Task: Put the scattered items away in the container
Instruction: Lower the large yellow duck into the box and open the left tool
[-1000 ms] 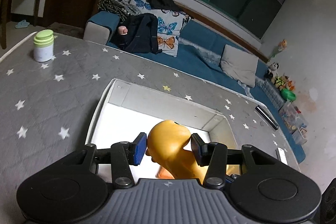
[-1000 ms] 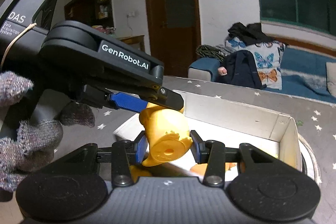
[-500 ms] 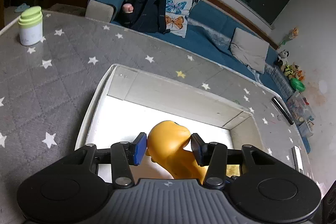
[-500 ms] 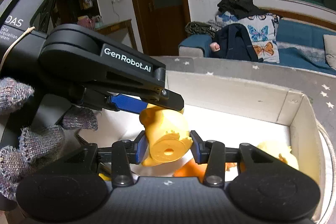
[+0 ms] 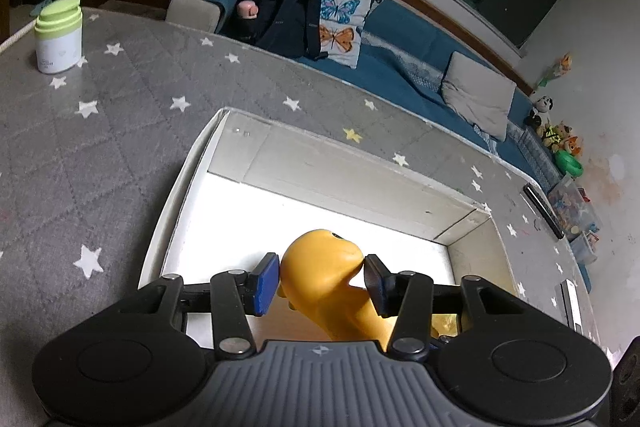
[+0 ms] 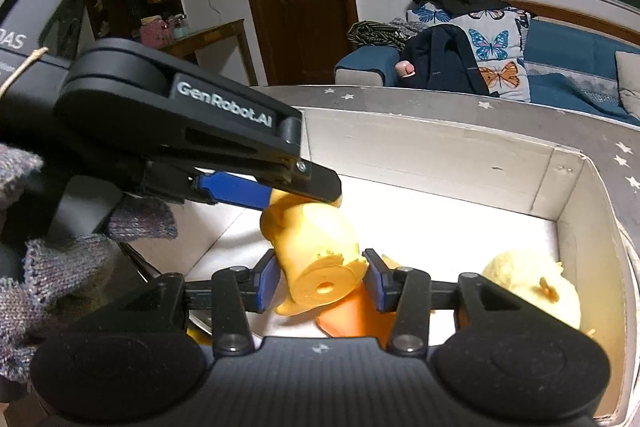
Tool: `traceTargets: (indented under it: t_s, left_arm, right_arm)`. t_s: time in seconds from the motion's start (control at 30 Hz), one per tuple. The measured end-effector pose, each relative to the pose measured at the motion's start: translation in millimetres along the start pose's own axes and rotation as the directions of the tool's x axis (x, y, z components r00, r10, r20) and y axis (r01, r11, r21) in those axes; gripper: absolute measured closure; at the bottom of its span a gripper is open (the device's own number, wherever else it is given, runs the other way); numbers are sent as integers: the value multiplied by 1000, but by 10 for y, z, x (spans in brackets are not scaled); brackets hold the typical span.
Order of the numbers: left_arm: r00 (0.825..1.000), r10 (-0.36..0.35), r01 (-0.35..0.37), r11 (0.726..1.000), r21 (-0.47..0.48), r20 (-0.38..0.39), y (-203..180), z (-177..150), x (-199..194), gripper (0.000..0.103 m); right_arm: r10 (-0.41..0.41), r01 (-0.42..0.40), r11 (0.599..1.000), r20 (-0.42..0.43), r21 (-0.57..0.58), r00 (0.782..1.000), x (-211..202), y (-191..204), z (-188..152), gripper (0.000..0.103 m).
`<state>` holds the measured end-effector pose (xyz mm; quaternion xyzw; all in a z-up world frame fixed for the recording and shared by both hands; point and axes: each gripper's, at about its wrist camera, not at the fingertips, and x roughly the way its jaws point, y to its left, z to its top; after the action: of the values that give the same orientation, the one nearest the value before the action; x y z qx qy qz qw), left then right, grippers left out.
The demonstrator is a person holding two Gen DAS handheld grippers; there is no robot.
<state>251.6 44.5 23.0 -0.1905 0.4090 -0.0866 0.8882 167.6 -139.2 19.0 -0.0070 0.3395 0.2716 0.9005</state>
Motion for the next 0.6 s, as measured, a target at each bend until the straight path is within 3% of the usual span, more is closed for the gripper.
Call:
traceTargets:
  t_s: [0.13, 0.37, 0.47, 0.6]
  left_arm:
    - [999, 24, -25, 999, 32, 29, -49, 6, -27, 53]
    - [999, 32, -32, 999, 29, 7, -53, 10, -11, 54]
    - [1000, 12, -11, 999, 32, -17, -48, 25, 12, 53]
    - [999, 22, -20, 998, 67, -27, -104, 16, 37, 53]
  right_arm:
    - [-3, 3, 1000, 2, 2, 1000, -1, -10, 0, 58]
    - [7, -7, 1000, -6, -7, 1000, 8, -34, 39, 57]
    - [7, -7, 1000, 7, -16, 1000, -9, -49, 74, 44]
    - [9, -8, 1000, 19, -27, 1000, -35, -3, 107, 45]
